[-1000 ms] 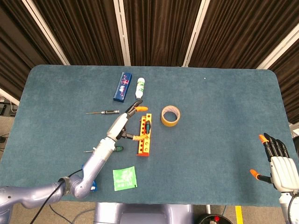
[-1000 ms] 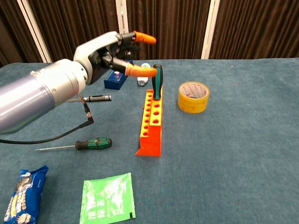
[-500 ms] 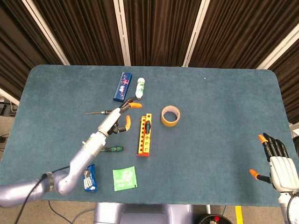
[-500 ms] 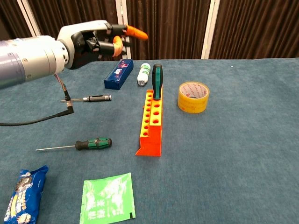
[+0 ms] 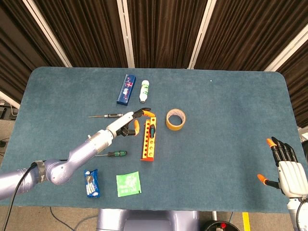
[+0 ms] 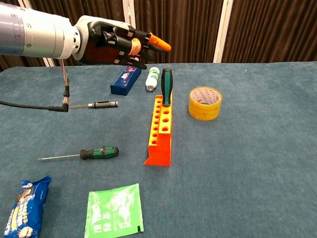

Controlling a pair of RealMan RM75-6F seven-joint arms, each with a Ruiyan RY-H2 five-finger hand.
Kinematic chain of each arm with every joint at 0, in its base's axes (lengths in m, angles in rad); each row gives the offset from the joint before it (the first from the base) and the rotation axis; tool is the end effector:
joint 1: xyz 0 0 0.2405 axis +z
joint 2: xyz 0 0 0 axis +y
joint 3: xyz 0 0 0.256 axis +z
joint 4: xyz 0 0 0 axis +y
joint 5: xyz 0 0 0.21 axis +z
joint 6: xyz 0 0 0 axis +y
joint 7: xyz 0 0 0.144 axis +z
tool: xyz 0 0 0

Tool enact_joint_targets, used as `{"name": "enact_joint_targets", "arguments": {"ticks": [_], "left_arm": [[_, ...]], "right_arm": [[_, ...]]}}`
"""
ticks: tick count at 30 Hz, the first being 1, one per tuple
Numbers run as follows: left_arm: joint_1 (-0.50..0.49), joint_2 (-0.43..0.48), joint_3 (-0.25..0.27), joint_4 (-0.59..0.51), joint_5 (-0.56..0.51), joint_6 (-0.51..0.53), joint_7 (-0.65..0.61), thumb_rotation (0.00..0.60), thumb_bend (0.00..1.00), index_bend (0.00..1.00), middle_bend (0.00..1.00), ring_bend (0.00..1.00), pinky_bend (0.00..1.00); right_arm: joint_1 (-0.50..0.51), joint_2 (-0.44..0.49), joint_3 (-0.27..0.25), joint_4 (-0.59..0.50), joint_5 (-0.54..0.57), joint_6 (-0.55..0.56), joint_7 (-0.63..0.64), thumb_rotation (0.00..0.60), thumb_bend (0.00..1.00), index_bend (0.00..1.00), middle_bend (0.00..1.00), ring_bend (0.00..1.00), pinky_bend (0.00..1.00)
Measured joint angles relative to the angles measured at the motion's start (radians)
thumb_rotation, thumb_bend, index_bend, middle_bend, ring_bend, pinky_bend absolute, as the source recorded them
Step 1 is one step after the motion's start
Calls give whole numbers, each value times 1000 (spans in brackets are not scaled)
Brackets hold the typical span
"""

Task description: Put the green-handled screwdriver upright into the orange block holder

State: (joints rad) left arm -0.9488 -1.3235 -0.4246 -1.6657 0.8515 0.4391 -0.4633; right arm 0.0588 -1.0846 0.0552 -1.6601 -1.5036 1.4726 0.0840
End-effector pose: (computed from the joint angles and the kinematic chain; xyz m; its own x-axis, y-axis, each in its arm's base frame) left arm -0.0421 0.3730 0.0208 -0.3186 0.7271 0.6081 0.8861 0.0007 0.4635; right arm -0.3083 -0.1735 0.1644 0.3034 -0.0199 0.9526 -0.9527 0.0096 0.3037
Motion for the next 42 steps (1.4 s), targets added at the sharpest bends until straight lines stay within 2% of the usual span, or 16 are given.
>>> {"name": "enact_joint_targets", "arguments": {"ticks": [42], "left_arm": [[-10, -10, 23, -43, 44, -38, -59, 600, 1000, 200, 0, 0, 55]], "right_arm": [[-1, -3, 2, 2, -3, 8, -1, 600, 64, 0, 0, 0, 0]]}}
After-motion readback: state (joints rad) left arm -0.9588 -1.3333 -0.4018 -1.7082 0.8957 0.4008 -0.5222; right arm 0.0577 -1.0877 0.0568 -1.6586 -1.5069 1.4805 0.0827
